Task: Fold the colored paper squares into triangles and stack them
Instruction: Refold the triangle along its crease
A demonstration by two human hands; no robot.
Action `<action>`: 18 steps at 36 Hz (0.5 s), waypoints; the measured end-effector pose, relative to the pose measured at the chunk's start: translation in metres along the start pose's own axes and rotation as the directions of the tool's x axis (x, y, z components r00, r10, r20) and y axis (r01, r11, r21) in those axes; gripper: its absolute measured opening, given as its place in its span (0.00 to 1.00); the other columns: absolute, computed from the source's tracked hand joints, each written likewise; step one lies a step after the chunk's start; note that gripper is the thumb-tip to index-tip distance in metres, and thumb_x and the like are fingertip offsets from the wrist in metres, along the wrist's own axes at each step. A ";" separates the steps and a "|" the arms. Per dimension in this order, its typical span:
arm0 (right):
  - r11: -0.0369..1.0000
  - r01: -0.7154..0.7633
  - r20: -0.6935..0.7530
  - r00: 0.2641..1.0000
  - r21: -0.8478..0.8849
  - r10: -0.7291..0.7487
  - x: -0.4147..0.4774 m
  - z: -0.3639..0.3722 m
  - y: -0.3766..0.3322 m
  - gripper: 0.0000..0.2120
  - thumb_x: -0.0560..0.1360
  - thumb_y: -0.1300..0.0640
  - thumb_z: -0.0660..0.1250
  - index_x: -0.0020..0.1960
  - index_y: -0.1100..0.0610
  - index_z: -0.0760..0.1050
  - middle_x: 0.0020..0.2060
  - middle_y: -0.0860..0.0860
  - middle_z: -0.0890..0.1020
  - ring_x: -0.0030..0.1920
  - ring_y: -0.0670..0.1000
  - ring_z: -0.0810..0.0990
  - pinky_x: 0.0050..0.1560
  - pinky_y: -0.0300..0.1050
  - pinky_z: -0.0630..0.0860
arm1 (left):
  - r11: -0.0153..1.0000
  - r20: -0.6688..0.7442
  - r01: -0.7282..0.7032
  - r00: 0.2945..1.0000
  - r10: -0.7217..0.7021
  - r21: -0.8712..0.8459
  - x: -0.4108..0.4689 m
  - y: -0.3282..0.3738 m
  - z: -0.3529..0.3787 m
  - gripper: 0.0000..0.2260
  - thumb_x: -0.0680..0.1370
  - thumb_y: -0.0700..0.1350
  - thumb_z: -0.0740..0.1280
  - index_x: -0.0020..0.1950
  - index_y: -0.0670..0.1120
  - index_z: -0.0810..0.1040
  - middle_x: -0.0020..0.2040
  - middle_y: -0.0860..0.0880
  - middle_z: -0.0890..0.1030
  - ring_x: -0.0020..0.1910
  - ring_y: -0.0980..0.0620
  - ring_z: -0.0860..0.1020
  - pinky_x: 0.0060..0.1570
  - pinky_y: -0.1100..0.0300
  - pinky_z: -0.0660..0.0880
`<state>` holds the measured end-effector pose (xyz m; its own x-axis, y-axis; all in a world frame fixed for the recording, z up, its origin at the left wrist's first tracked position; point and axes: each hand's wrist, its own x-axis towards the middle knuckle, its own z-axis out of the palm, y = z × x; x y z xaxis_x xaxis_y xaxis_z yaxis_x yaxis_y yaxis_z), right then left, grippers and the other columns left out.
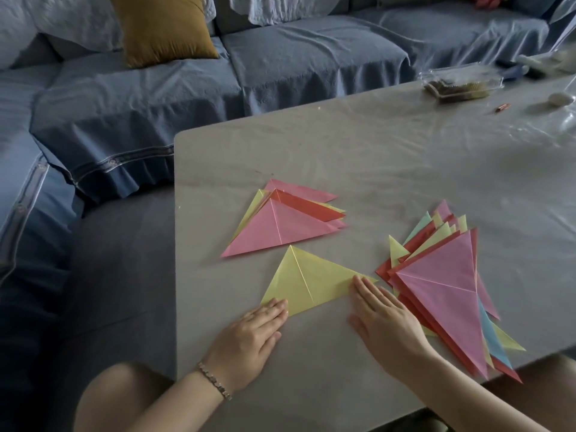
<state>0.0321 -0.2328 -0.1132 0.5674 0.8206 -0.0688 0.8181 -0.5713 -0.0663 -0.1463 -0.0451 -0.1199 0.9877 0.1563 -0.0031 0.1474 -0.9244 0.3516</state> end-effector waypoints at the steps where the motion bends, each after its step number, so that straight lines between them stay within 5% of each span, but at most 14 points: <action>1: 1.000 -0.023 0.001 1.000 0.010 0.023 -0.001 0.000 0.002 0.36 0.81 0.46 0.35 0.59 0.61 0.78 0.59 0.56 0.79 0.60 0.53 0.77 0.69 0.42 0.46 | 1.000 0.001 0.005 1.000 -0.005 0.003 -0.005 -0.003 -0.002 0.24 0.82 0.51 0.44 0.62 0.44 0.77 0.64 0.50 0.76 0.63 0.56 0.72 0.66 0.67 0.61; 3: 0.998 -0.053 -0.006 0.999 0.038 0.053 -0.003 0.000 0.005 0.36 0.81 0.45 0.35 0.59 0.62 0.77 0.59 0.57 0.78 0.60 0.54 0.77 0.70 0.43 0.47 | 1.000 -0.007 0.020 1.000 -0.020 0.010 -0.014 -0.009 -0.005 0.24 0.82 0.51 0.44 0.62 0.44 0.76 0.64 0.51 0.75 0.64 0.57 0.71 0.67 0.68 0.60; 7: 0.997 -0.065 -0.017 0.998 0.046 0.066 -0.004 0.001 0.009 0.36 0.80 0.45 0.36 0.60 0.63 0.77 0.60 0.57 0.78 0.60 0.54 0.77 0.61 0.48 0.69 | 0.998 -0.007 0.055 0.998 -0.055 0.007 -0.032 -0.018 -0.007 0.24 0.82 0.51 0.45 0.62 0.43 0.76 0.65 0.51 0.75 0.65 0.57 0.70 0.67 0.67 0.59; 12: 0.998 -0.056 -0.051 0.997 0.042 0.058 -0.002 -0.002 0.009 0.35 0.81 0.46 0.37 0.58 0.63 0.78 0.57 0.57 0.79 0.58 0.55 0.79 0.56 0.53 0.70 | 0.998 -0.144 0.037 0.989 -0.028 0.059 -0.041 -0.018 -0.010 0.25 0.82 0.52 0.47 0.53 0.43 0.82 0.58 0.50 0.80 0.58 0.55 0.77 0.60 0.65 0.68; 16: 0.984 -0.007 -0.229 0.972 0.180 0.049 -0.003 -0.003 0.013 0.17 0.77 0.54 0.57 0.52 0.60 0.81 0.54 0.55 0.82 0.55 0.56 0.81 0.57 0.55 0.73 | 0.971 -0.215 0.229 0.954 -0.211 0.064 -0.023 -0.009 -0.021 0.24 0.77 0.56 0.55 0.33 0.47 0.83 0.38 0.55 0.82 0.37 0.55 0.81 0.39 0.65 0.72; 18: 0.966 -0.015 -0.308 0.946 0.256 0.097 -0.006 -0.009 0.018 0.08 0.71 0.64 0.70 0.49 0.58 0.82 0.53 0.54 0.82 0.54 0.57 0.81 0.56 0.56 0.74 | 0.924 -0.185 0.383 0.907 -0.377 -0.003 -0.007 0.002 -0.028 0.17 0.73 0.56 0.62 0.32 0.47 0.79 0.34 0.56 0.78 0.34 0.54 0.77 0.34 0.63 0.69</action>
<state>0.0445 -0.2478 -0.1050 0.6451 0.7269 0.2354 0.7579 -0.5696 -0.3182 -0.1547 -0.0388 -0.0930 0.8311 0.5549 0.0377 0.5146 -0.7929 0.3264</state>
